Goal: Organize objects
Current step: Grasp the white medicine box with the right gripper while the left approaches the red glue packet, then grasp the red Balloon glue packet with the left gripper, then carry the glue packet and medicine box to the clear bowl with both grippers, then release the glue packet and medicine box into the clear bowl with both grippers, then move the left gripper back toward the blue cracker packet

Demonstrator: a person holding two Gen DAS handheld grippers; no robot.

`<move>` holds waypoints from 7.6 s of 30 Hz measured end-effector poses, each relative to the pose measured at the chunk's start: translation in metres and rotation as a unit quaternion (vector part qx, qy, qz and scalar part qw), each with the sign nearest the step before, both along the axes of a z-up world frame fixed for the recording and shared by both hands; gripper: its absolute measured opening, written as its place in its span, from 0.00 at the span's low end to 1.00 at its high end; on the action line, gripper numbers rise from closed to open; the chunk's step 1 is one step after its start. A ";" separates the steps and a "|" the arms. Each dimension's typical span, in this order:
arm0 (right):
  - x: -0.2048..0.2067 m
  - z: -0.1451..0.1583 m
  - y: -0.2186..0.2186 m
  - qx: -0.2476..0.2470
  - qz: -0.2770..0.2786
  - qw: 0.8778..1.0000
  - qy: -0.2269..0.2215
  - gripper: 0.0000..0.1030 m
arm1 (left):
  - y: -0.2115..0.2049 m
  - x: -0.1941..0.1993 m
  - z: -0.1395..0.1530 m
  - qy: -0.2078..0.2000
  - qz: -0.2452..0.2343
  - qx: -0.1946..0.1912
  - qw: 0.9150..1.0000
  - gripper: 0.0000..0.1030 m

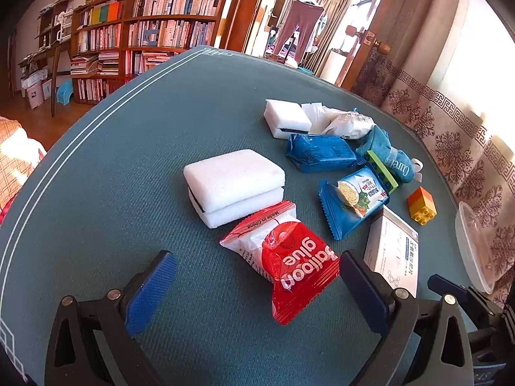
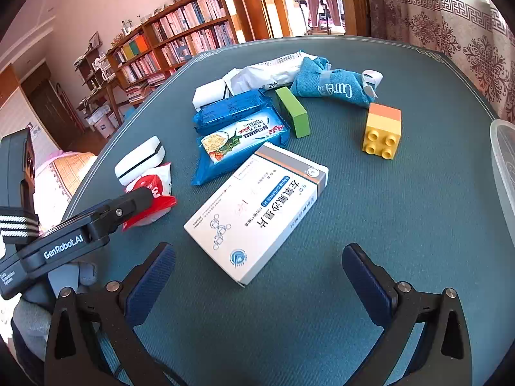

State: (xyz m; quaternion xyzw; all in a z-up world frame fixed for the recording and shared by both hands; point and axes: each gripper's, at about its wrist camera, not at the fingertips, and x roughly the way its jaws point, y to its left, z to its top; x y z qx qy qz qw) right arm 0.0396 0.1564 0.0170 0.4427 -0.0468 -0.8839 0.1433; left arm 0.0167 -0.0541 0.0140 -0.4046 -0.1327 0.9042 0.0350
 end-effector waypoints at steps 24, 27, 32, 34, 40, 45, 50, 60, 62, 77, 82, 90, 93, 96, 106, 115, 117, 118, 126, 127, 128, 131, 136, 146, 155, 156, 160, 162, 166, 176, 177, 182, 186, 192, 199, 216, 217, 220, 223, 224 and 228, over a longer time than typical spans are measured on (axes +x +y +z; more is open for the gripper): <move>-0.015 -0.010 0.008 0.101 -0.037 0.994 0.026 0.68 | -0.004 -0.001 -0.001 -0.003 0.016 -0.018 1.000 1.00; -0.014 -0.010 0.010 0.104 -0.038 0.993 0.031 0.65 | 0.000 -0.001 0.000 -0.004 0.015 -0.023 1.000 1.00; -0.013 -0.011 0.009 0.112 -0.036 0.992 0.037 0.65 | 0.008 -0.002 0.002 -0.007 0.005 -0.025 1.000 1.00; -0.012 -0.011 0.009 0.114 -0.036 0.992 0.038 0.65 | 0.011 -0.004 0.003 -0.007 0.003 -0.024 1.000 1.00; -0.012 -0.012 0.010 0.114 -0.039 0.992 0.042 0.65 | 0.015 -0.012 0.004 -0.019 0.011 -0.011 1.000 1.00; -0.011 -0.012 0.009 0.116 -0.040 0.991 0.044 0.65 | 0.019 -0.021 0.000 -0.036 0.026 -0.019 0.999 1.00; -0.010 -0.013 0.009 0.116 -0.040 0.991 0.046 0.65 | 0.021 -0.019 -0.001 -0.033 0.033 -0.042 0.998 0.88; -0.012 -0.011 0.010 0.109 -0.043 0.992 0.044 0.70 | 0.021 -0.005 0.000 -0.029 0.023 -0.078 0.996 0.53; -0.014 -0.011 0.009 0.110 -0.043 0.992 0.045 0.71 | 0.023 -0.003 0.000 -0.028 0.017 -0.080 0.996 0.52; -0.002 -0.008 0.016 0.069 -0.020 0.995 0.062 0.62 | 0.039 0.002 0.007 -0.015 -0.006 -0.103 0.995 0.52; 0.008 0.001 0.025 0.052 -0.027 0.995 0.076 0.62 | 0.045 0.002 0.008 -0.017 -0.015 -0.103 0.994 0.52; 0.021 0.012 0.052 0.026 -0.056 0.993 0.097 0.62 | 0.067 0.006 0.019 -0.001 -0.040 -0.113 0.993 0.52; 0.025 0.019 0.064 0.022 -0.070 0.991 0.109 0.62 | 0.078 0.006 0.023 0.006 -0.051 -0.116 0.992 0.52; 0.030 0.024 0.078 0.019 -0.084 0.989 0.118 0.62 | 0.089 0.008 0.028 0.012 -0.061 -0.121 0.991 0.52; 0.039 0.037 0.135 0.013 -0.156 0.978 0.137 0.62 | 0.142 0.005 0.047 0.040 -0.116 -0.134 0.983 0.52; 0.041 0.050 0.216 0.030 -0.266 0.952 0.149 0.63 | 0.202 -0.002 0.064 0.060 -0.184 -0.120 0.974 0.52; 0.038 0.049 0.233 0.034 -0.286 0.946 0.147 0.63 | 0.215 -0.006 0.068 0.063 -0.199 -0.115 0.971 0.52; 0.037 0.048 0.240 0.039 -0.295 0.944 0.145 0.63 | 0.222 -0.008 0.070 0.065 -0.206 -0.112 0.970 0.51; 0.027 0.041 0.285 0.078 -0.354 0.921 0.140 0.63 | 0.274 -0.023 0.083 0.077 -0.252 -0.100 0.959 0.52; 0.027 0.039 0.289 0.080 -0.359 0.920 0.138 0.63 | 0.281 -0.025 0.084 0.078 -0.257 -0.099 0.958 0.51; 0.026 0.037 0.293 0.080 -0.363 0.918 0.135 0.63 | 0.286 -0.027 0.084 0.079 -0.261 -0.099 0.957 0.52; 0.026 0.033 0.302 0.077 -0.370 0.917 0.129 0.63 | 0.303 -0.032 0.087 0.082 -0.275 -0.097 0.953 0.52; 0.026 0.029 0.310 0.075 -0.376 0.915 0.127 0.63 | 0.331 -0.042 0.087 0.079 -0.303 -0.087 0.946 0.52; 0.027 0.017 0.318 0.058 -0.388 0.912 0.118 0.63 | 0.374 -0.058 0.073 0.050 -0.352 -0.050 0.933 0.52; 0.033 0.018 0.320 0.049 -0.397 0.908 0.127 0.63 | 0.369 -0.062 0.074 0.056 -0.338 -0.039 0.939 0.85; 0.034 0.018 0.320 0.048 -0.398 0.907 0.129 0.63 | 0.367 -0.062 0.073 0.056 -0.333 -0.042 0.940 0.85; 0.036 0.020 0.318 0.045 -0.399 0.905 0.139 0.63 | 0.359 -0.062 0.069 0.060 -0.315 -0.060 0.945 0.89; 0.036 0.022 0.317 0.048 -0.399 0.904 0.146 0.63 | 0.354 -0.061 0.067 0.060 -0.308 -0.062 0.948 0.94; 0.038 0.025 0.312 0.056 -0.398 0.902 0.156 0.63 | 0.347 -0.058 0.064 0.057 -0.299 -0.070 0.950 0.96; 0.043 0.033 0.303 0.077 -0.401 0.896 0.176 0.67 | 0.324 -0.053 0.060 0.045 -0.279 -0.073 0.957 0.98; 0.044 0.033 0.302 0.079 -0.402 0.895 0.177 0.71 | 0.322 -0.052 0.060 0.045 -0.277 -0.073 0.957 0.98; 0.048 0.035 0.297 0.082 -0.399 0.894 0.186 0.72 | 0.309 -0.049 0.061 0.046 -0.265 -0.077 0.960 0.98; 0.050 0.037 0.288 0.086 -0.389 0.897 0.190 0.72 | 0.297 -0.047 0.058 0.047 -0.253 -0.084 0.963 0.98; 0.055 0.041 0.275 0.078 -0.375 0.903 0.194 0.72 | 0.274 -0.047 0.054 0.043 -0.231 -0.088 0.968 0.98; 0.056 0.045 0.257 0.060 -0.348 0.916 0.192 0.72 | 0.244 -0.048 0.046 0.034 -0.205 -0.094 0.974 0.98; 0.038 0.035 0.167 0.023 -0.219 0.963 0.156 0.72 | 0.156 -0.051 0.031 0.025 -0.125 -0.104 0.986 0.98; 0.036 0.032 0.161 0.021 -0.211 0.965 0.152 0.72 | 0.152 -0.052 0.031 0.025 -0.121 -0.104 0.987 0.98; 0.033 0.027 0.146 0.022 -0.190 0.971 0.144 0.72 | 0.141 -0.057 0.029 0.023 -0.110 -0.104 0.988 0.98; 0.030 0.022 0.137 0.023 -0.175 0.975 0.138 0.72 | 0.132 -0.062 0.026 0.020 -0.100 -0.105 0.989 0.98; 0.029 0.020 0.134 0.024 -0.171 0.976 0.135 0.72 | 0.130 -0.065 0.025 0.019 -0.098 -0.106 0.989 0.98; 0.025 0.013 0.127 0.020 -0.160 0.980 0.119 0.72 | 0.119 -0.072 0.019 0.014 -0.094 -0.111 0.989 0.98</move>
